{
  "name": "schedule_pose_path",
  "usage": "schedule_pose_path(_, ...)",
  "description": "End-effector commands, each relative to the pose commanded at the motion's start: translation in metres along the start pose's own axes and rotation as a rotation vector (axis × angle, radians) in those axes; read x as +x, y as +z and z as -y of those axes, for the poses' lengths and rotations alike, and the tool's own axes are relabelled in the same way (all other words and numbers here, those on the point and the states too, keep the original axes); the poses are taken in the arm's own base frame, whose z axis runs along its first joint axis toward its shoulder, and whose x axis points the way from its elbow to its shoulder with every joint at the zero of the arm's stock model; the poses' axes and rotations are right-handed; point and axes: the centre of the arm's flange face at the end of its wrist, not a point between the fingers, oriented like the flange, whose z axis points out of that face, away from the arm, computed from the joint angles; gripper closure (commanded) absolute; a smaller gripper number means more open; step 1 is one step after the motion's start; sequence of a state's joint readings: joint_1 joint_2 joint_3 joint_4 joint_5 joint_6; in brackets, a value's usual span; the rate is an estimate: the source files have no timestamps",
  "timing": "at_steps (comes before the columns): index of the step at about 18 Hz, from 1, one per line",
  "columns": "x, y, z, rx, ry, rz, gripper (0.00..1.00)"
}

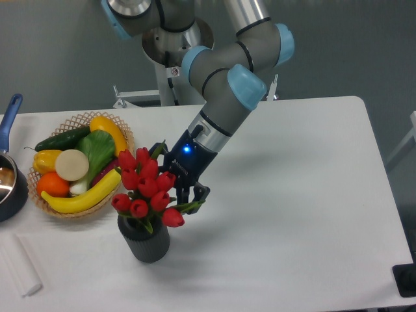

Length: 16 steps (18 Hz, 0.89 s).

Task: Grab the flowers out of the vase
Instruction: 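Lower the gripper around the tulip stems above the vase rim, then close the gripper on the tulip stems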

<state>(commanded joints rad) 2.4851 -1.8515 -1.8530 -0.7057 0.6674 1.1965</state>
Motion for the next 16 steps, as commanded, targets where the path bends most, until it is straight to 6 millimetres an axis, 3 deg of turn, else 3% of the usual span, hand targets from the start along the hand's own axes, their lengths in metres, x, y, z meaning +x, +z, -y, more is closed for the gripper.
schedule_pose_path(5, 0.0000, 0.0023, 0.0007, 0.011, 0.020, 0.004, 0.01)
schedule_pose_path(6, -0.0002, 0.0028, 0.0001, 0.011, 0.019, 0.004, 0.05)
schedule_pose_path(8, 0.0008, 0.0032, 0.0004, 0.009, 0.019, 0.003, 0.26)
schedule_pose_path(11, 0.0020, 0.0028, 0.0006, 0.009, 0.019, 0.003, 0.42)
schedule_pose_path(13, 0.0018, 0.0033, 0.0000, 0.010, 0.018, 0.001, 0.48)
schedule_pose_path(16, 0.0024, 0.0022, 0.0015, 0.012, 0.019, 0.003, 0.48)
